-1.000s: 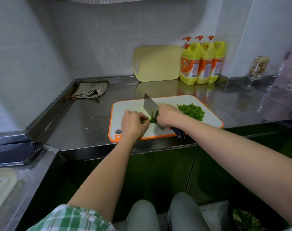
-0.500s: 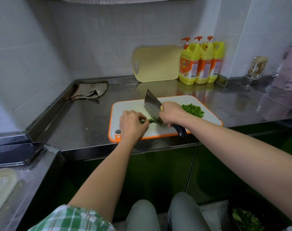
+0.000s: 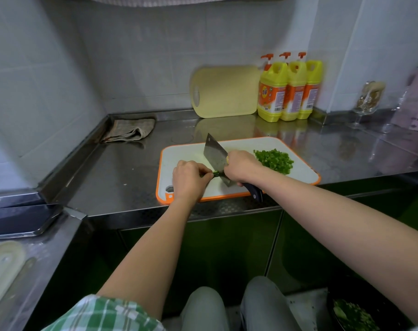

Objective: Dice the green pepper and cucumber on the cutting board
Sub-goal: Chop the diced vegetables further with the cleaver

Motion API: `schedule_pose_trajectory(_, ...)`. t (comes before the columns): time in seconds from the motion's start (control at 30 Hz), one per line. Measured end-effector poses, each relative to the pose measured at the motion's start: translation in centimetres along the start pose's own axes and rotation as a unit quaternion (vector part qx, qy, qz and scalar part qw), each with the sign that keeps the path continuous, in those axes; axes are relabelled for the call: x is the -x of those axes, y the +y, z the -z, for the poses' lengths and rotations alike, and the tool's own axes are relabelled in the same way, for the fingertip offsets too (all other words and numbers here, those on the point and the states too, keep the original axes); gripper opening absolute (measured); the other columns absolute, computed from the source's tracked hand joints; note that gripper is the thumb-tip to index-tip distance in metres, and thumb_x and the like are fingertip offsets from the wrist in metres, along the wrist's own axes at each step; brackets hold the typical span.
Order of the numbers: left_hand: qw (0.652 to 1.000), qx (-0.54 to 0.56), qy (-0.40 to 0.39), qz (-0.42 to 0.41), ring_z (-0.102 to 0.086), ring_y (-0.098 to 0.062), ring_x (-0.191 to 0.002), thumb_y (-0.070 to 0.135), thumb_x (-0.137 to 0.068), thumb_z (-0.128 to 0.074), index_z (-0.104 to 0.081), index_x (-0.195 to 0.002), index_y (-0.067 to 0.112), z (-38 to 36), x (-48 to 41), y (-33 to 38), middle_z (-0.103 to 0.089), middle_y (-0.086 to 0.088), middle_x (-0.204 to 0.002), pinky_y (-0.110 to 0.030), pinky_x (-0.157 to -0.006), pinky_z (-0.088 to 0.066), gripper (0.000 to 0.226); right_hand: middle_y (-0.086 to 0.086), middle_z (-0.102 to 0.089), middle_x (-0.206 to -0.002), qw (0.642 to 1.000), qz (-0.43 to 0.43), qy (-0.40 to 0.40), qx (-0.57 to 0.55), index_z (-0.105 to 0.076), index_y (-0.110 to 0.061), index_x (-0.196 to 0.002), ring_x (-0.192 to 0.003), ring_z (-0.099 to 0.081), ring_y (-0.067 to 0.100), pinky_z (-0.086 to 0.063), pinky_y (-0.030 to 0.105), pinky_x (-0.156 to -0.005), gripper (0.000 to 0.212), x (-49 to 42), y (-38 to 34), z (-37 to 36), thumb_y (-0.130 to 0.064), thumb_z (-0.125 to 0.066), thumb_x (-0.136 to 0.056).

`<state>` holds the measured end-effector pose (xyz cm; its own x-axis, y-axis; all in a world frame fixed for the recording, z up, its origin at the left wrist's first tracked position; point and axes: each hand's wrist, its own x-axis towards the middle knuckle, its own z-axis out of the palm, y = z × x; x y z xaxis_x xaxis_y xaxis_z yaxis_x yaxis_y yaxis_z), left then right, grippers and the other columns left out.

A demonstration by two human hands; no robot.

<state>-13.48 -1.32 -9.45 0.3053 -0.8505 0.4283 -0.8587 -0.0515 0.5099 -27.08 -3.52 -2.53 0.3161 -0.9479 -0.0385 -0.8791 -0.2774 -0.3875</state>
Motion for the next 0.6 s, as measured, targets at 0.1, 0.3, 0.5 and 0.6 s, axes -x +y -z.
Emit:
schedule_pose_trajectory(0.1, 1.0, 0.008, -0.017, -0.01, -0.048, -0.021, -0.099, 0.034, -0.085, -0.071, -0.078, -0.094, 0.027, 0.0, 0.0, 0.2, -0.072, 0.001, -0.09, -0.036, -0.08, -0.042, 0.013, 0.008, -0.056, -0.069, 0.999, -0.005, 0.036, -0.018, -0.051, -0.007, -0.083, -0.047, -0.058, 0.021, -0.046, 0.027, -0.048, 0.013, -0.3, 0.9, 0.0, -0.01, -0.045, -0.094)
schedule_pose_trajectory(0.3, 1.0, 0.011, -0.011, -0.019, -0.046, -0.019, -0.099, 0.035, -0.083, -0.073, -0.079, -0.093, 0.027, 0.1, 0.1, 0.3, -0.072, 0.003, -0.088, -0.033, -0.078, -0.04, 0.014, 0.018, -0.069, -0.082, 1.0, 0.009, 0.01, -0.017, -0.06, -0.001, -0.095, -0.051, -0.062, 0.025, -0.049, 0.027, -0.053, 0.017, -0.1, 0.7, 1.6, -0.008, -0.045, -0.091)
schedule_pose_trajectory(0.5, 1.0, -0.006, -0.002, -0.017, -0.047, -0.019, -0.098, 0.036, -0.083, -0.073, -0.079, -0.091, 0.026, 0.1, 0.2, 0.4, -0.072, 0.001, -0.088, -0.032, -0.076, -0.039, 0.014, 0.012, -0.057, -0.063, 0.998, 0.0, -0.049, 0.046, -0.056, 0.002, -0.1, -0.047, -0.055, 0.021, -0.042, 0.025, -0.045, 0.016, 0.7, -0.5, 1.7, -0.003, -0.043, -0.092)
schedule_pose_trajectory(0.6, 1.0, -0.006, -0.003, -0.018, -0.048, -0.021, -0.098, 0.035, -0.083, -0.073, -0.079, -0.091, 0.025, 0.2, 0.2, 0.4, -0.072, 0.001, -0.089, -0.034, -0.078, -0.041, 0.014, 0.011, -0.057, -0.065, 0.999, -0.009, -0.031, 0.037, -0.057, 0.001, -0.102, -0.046, -0.056, 0.021, -0.043, 0.025, -0.046, 0.016, 0.2, -0.7, 0.7, -0.002, -0.047, -0.09)
